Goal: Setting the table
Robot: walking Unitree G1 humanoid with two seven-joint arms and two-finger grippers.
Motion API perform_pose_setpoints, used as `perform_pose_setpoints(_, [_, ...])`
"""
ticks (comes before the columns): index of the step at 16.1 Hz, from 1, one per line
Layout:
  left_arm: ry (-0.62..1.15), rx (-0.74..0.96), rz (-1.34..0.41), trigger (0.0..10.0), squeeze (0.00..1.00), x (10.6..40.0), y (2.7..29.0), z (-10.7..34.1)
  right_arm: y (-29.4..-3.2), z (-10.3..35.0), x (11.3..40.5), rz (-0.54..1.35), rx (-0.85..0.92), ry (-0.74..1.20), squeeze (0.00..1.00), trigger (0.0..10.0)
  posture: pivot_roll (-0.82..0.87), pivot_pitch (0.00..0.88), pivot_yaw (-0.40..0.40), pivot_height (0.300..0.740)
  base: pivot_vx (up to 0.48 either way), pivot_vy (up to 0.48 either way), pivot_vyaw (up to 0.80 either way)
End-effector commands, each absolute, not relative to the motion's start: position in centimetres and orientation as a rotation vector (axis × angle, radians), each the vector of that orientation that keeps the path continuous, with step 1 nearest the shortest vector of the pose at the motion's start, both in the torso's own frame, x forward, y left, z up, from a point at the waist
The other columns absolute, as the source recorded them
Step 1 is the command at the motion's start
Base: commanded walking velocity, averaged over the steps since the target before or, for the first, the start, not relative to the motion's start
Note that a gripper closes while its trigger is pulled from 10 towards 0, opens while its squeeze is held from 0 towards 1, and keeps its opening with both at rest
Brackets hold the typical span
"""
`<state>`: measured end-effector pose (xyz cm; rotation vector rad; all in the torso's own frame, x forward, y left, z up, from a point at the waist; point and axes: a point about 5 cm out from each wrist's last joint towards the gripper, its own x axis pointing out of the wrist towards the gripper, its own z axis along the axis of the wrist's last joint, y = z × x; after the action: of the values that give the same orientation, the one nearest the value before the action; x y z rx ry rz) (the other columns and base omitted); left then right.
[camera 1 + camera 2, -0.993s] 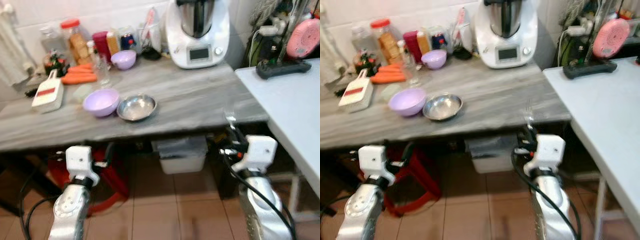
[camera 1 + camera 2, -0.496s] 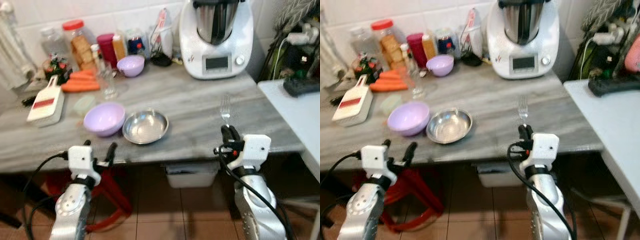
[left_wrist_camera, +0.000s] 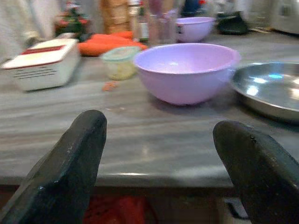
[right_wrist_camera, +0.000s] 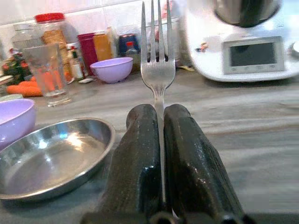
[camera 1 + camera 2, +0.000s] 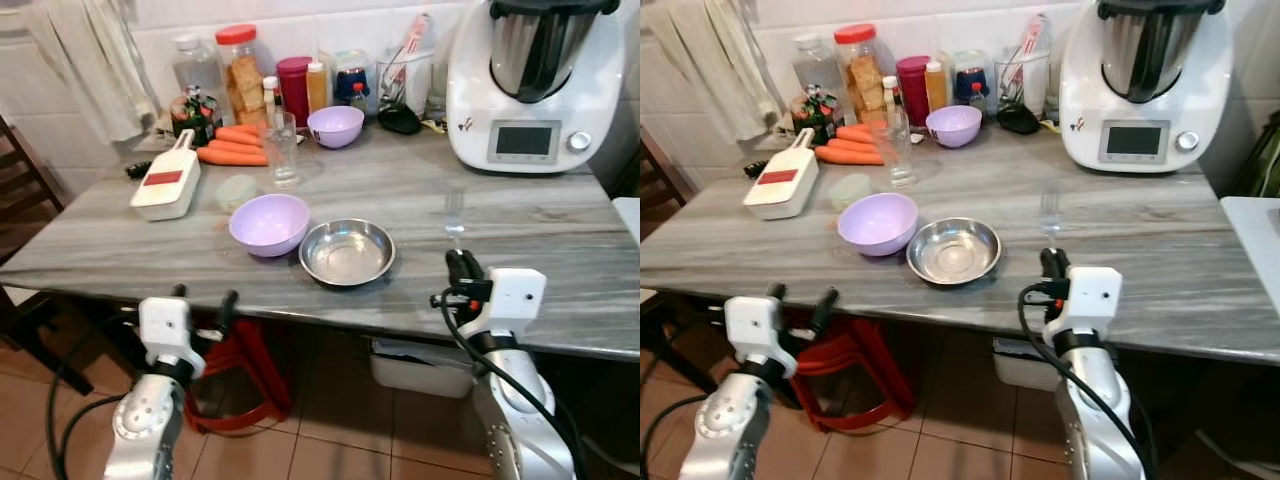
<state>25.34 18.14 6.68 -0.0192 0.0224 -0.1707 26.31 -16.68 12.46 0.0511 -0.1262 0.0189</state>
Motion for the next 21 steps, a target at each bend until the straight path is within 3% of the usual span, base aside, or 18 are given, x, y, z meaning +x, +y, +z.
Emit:
perform_pose_setpoints(1, [-0.011, 0.003, -0.221, 10.0, 0.00, 25.4, 18.1, 7.4, -16.7, 12.8, 26.3, 0.019, 0.060, -0.131, 0.00, 10.0, -0.11, 0.002, 0.118, 0.740, 0.000, 0.000, 0.00])
perform_pose_setpoints(7, [0.007, -0.050, -0.453, 10.0, 0.00, 24.8, 15.9, 7.3, -17.0, 13.0, 28.5, 0.036, 0.120, -0.046, 0.00, 10.0, -0.11, 0.038, 0.124, 0.740, 0.000, 0.000, 0.00])
perform_pose_setpoints(11, [0.011, -0.104, -0.565, 10.0, 0.00, 24.4, 15.1, 7.5, -15.3, 13.1, 31.0, 0.058, 0.114, 0.030, 0.00, 10.0, -0.11, 0.051, 0.117, 0.740, 0.000, 0.000, 0.00])
perform_pose_setpoints(21, [0.009, -0.124, -0.632, 10.0, 0.00, 24.3, 15.0, 7.9, -12.8, 10.9, 34.3, 0.074, 0.167, 0.226, 0.00, 10.0, -0.08, 0.042, 0.109, 0.740, 0.000, 0.000, 0.00])
